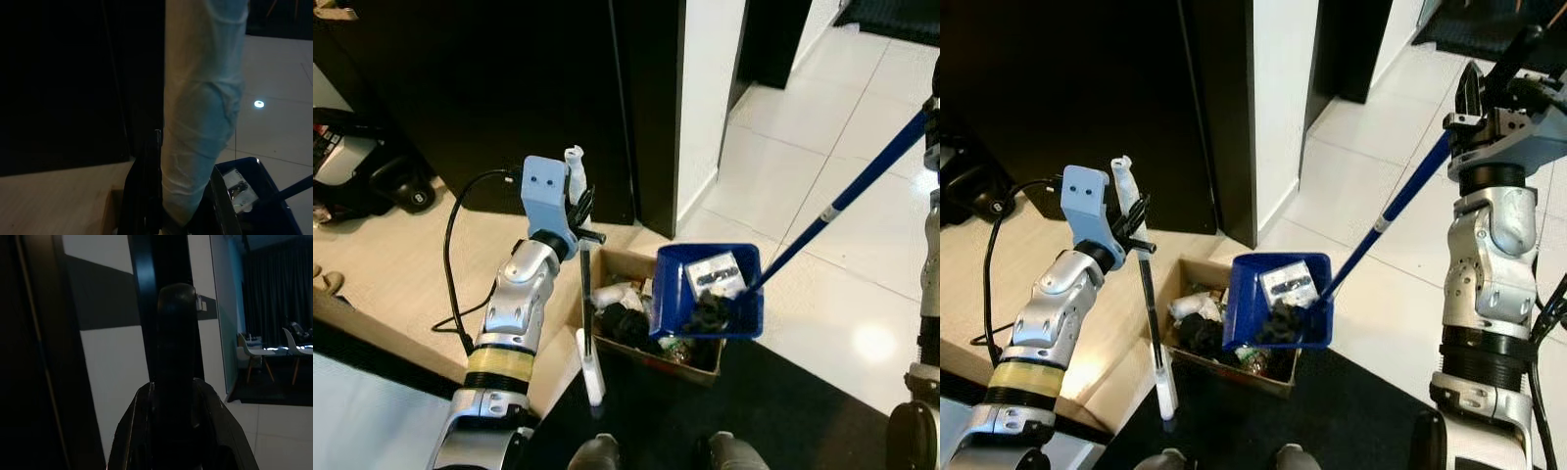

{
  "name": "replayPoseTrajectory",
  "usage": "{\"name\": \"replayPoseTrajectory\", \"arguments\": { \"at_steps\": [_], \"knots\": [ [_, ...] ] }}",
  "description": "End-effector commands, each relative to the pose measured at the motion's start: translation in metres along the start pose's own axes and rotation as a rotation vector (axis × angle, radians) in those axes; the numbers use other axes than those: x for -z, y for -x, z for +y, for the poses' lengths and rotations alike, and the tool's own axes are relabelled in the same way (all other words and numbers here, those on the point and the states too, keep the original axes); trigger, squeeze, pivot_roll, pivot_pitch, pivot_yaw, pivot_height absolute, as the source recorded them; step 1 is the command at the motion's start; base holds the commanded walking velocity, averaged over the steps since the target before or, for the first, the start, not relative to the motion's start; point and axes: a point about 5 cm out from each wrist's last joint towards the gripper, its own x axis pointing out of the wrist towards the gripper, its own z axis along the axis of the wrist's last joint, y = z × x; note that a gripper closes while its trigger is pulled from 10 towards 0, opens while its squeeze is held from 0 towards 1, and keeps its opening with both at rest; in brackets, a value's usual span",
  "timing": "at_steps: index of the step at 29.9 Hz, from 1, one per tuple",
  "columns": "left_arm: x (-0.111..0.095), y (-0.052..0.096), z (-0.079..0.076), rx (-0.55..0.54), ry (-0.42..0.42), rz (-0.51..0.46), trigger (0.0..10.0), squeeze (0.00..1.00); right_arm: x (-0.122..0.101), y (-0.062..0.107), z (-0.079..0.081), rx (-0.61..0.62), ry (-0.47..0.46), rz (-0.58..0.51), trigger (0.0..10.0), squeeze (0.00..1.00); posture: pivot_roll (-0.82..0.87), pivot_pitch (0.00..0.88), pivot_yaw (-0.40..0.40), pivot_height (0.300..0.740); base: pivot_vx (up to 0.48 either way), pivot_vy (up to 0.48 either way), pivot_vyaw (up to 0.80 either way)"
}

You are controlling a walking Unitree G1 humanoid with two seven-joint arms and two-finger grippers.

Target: Sweep floor

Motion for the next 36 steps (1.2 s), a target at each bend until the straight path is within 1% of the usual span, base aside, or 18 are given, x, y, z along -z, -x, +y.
{"name": "replayPoseTrajectory", "arguments": {
  "at_steps": [1,27,29,34,36],
  "knots": [
    [0.0005,0.0024,0.0058,-0.018,-0.009,0.003,10.0,0.00,-0.0072,-0.0013,0.0010,-0.002,-0.009,-0.045,10.0,0.00,0.06,0.132,0.058,0.740,0.000,0.000,0.00],
    [0.0001,0.0024,0.0059,-0.018,-0.006,0.001,10.0,0.00,-0.0059,-0.0006,-0.0001,-0.002,-0.008,-0.045,10.0,0.00,0.06,0.137,0.061,0.740,0.000,0.000,0.00],
    [0.0001,0.0025,0.0060,-0.018,-0.006,0.000,10.0,0.00,-0.0057,-0.0010,0.0001,-0.007,0.002,-0.048,10.0,0.00,0.06,0.137,0.062,0.740,0.000,0.000,0.00],
    [0.0010,0.0040,0.0078,-0.021,-0.007,0.004,10.0,0.00,-0.0060,-0.0063,0.0062,-0.059,0.075,-0.075,10.0,0.00,0.07,0.141,0.066,0.740,0.000,0.000,0.00],
    [0.0013,0.0045,0.0081,-0.021,-0.007,0.005,10.0,0.00,-0.0056,-0.0074,0.0077,-0.069,0.083,-0.080,10.0,0.00,0.07,0.141,0.066,0.740,0.000,0.000,0.00]
  ]
}}
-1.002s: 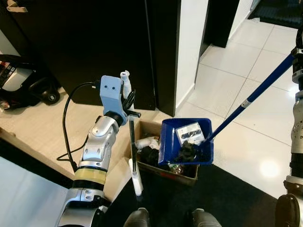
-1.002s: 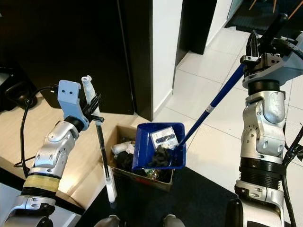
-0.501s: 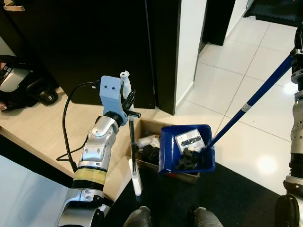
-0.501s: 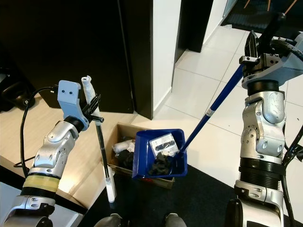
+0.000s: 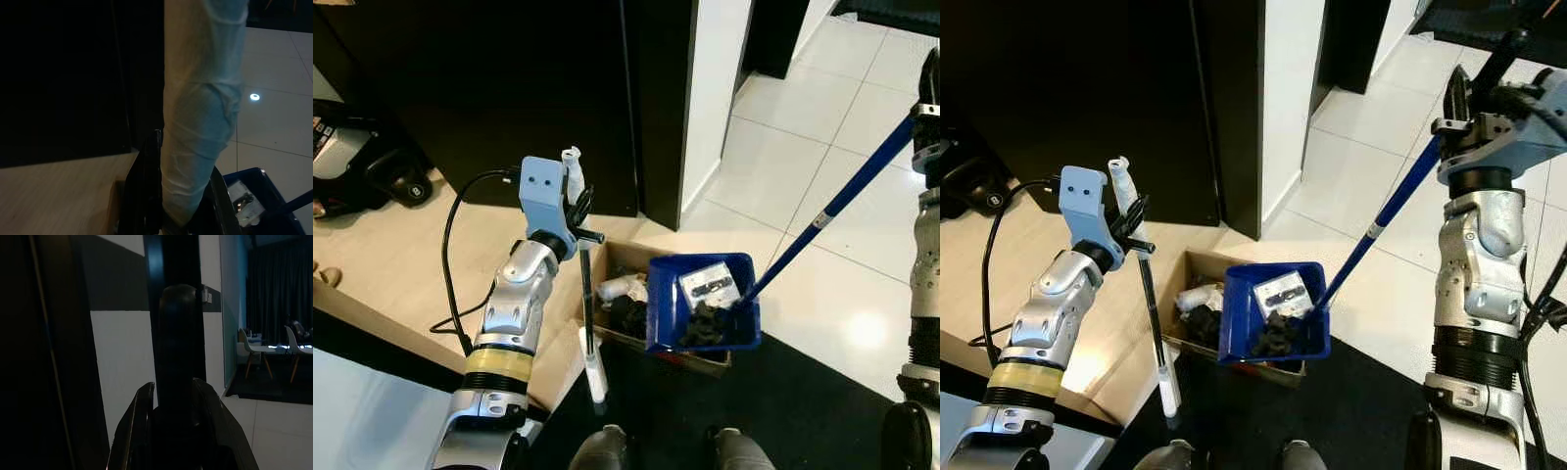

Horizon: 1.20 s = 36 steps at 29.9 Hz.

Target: Sweep floor

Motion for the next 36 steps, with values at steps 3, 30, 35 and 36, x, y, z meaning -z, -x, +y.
{"name": "replayPoseTrajectory", "arguments": {
  "at_steps": [3,30,35,36],
  "knots": [
    [0.003,0.009,0.010,-0.017,-0.025,0.017,10.0,0.00,-0.008,-0.013,0.011,-0.054,0.026,-0.084,10.0,0.00,0.08,0.148,0.068,0.740,0.000,0.000,0.00],
    [0.029,0.126,0.068,-0.250,-0.141,0.217,10.0,0.00,0.006,-0.071,0.088,-0.402,0.252,-0.083,10.0,0.00,0.28,0.207,-0.036,0.740,0.000,0.000,0.00],
    [0.030,0.130,0.063,-0.263,-0.137,0.220,10.0,0.00,-0.007,-0.079,0.113,-0.480,0.292,-0.154,10.0,0.00,0.29,0.197,-0.055,0.740,0.000,0.000,0.00],
    [0.030,0.130,0.063,-0.267,-0.133,0.217,10.0,0.00,-0.009,-0.080,0.118,-0.497,0.293,-0.167,10.0,0.00,0.29,0.196,-0.056,0.740,0.000,0.000,0.00]
  ]
}}
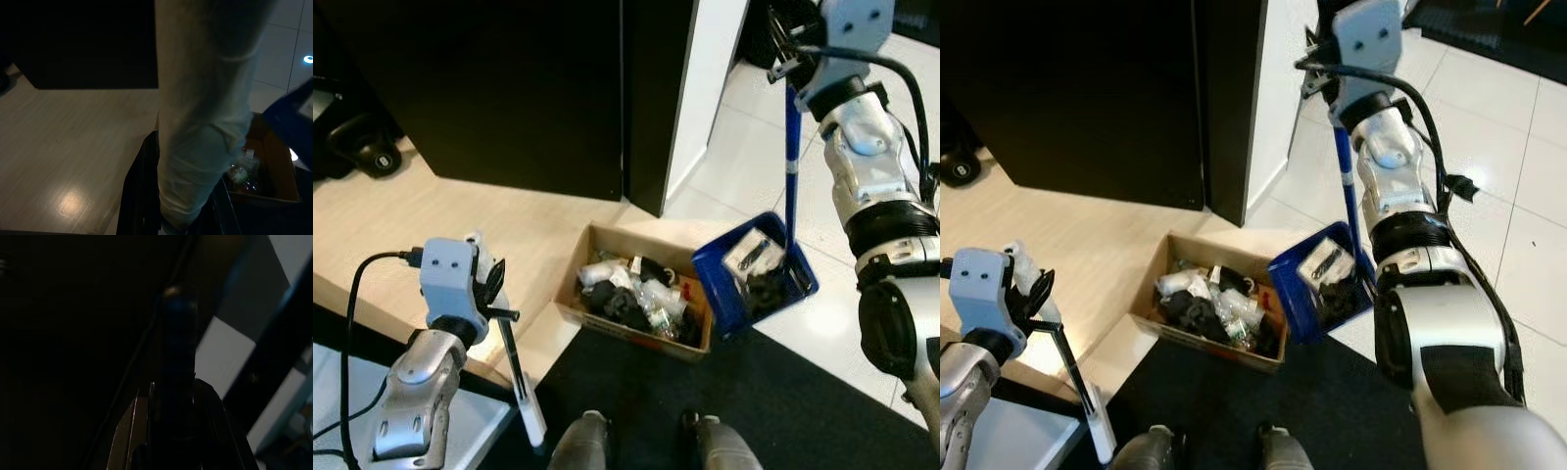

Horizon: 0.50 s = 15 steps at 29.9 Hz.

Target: Sweep floor

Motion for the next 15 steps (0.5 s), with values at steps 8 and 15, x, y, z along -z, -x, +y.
{"name": "replayPoseTrajectory", "arguments": {
  "at_steps": [8,15],
  "knots": [
    [0.004,0.001,-0.006,-0.028,-0.004,0.015,10.0,0.00,-0.033,-0.021,0.035,-0.121,-0.064,-0.191,10.0,0.00,0.27,0.177,-0.070,0.740,0.000,0.000,0.00],
    [0.004,-0.004,-0.015,-0.009,0.014,0.012,10.0,0.00,-0.049,-0.022,0.068,-0.273,-0.058,-0.313,10.0,0.00,0.26,0.166,-0.070,0.740,0.000,0.000,0.00]
  ]
}}
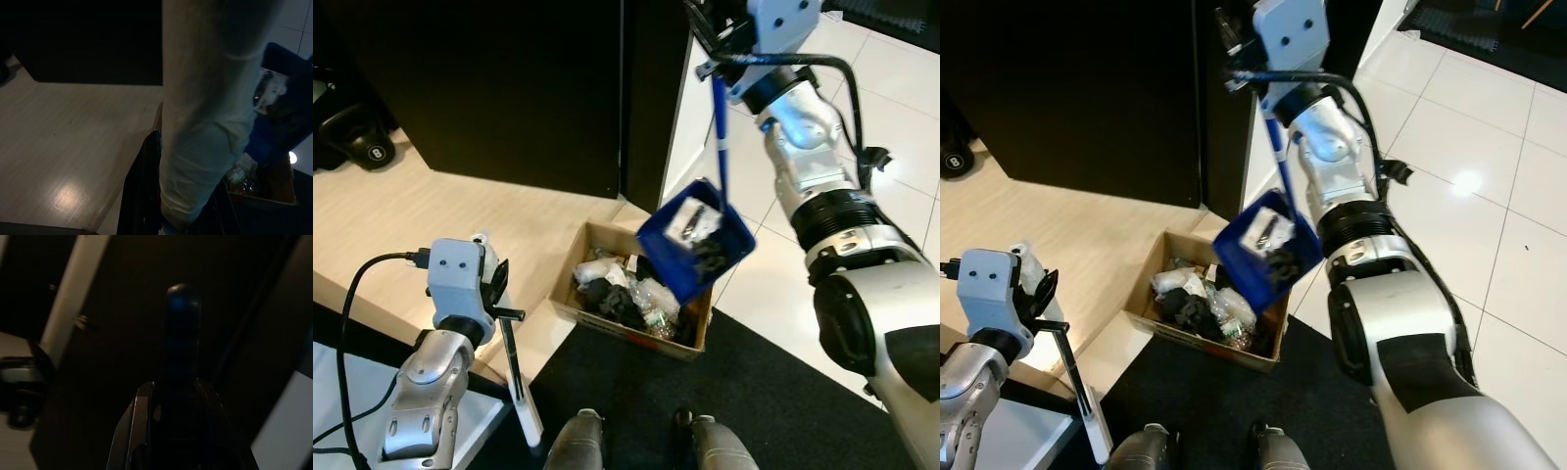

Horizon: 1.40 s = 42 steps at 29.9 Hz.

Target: Sweep floor

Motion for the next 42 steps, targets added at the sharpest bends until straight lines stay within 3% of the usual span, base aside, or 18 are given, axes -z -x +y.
{"name": "replayPoseTrajectory", "arguments": {
  "at_steps": [1,8,21,24,33,38,42],
  "knots": [
    [0.002,-0.002,-0.007,0.004,0.004,0.009,10.0,0.00,-0.021,-0.009,0.014,-0.134,0.092,-0.130,10.0,0.00,0.26,0.164,-0.071,0.740,0.000,0.000,0.00],
    [0.002,-0.007,-0.013,0.014,0.016,0.002,10.0,0.00,-0.021,-0.001,0.056,-0.378,0.167,-0.208,10.0,0.00,0.25,0.159,-0.073,0.740,0.000,0.000,0.00],
    [0.002,-0.010,-0.018,0.021,0.026,-0.006,10.0,0.00,-0.025,0.010,0.093,-0.514,0.136,-0.301,10.0,0.00,0.24,0.159,-0.075,0.740,0.000,0.000,0.00],
    [0.001,-0.011,-0.018,0.020,0.028,-0.007,10.0,0.00,-0.023,0.025,0.117,-0.622,0.163,-0.339,10.0,0.00,0.24,0.159,-0.077,0.740,0.000,0.000,0.00],
    [0.001,-0.012,-0.021,0.027,0.032,-0.009,10.0,0.00,-0.018,0.048,0.142,-0.774,0.193,-0.377,10.0,0.00,0.24,0.161,-0.077,0.740,0.000,0.000,0.00],
    [0.000,-0.013,-0.022,0.028,0.033,-0.013,10.0,0.00,-0.018,0.051,0.145,-0.788,0.191,-0.378,10.0,0.00,0.24,0.162,-0.073,0.740,0.000,0.000,0.00],
    [0.000,-0.013,-0.022,0.031,0.032,-0.013,10.0,0.00,-0.014,0.071,0.162,-0.905,0.230,-0.396,10.0,0.00,0.23,0.162,-0.073,0.740,0.000,0.000,0.00]
  ]
}}
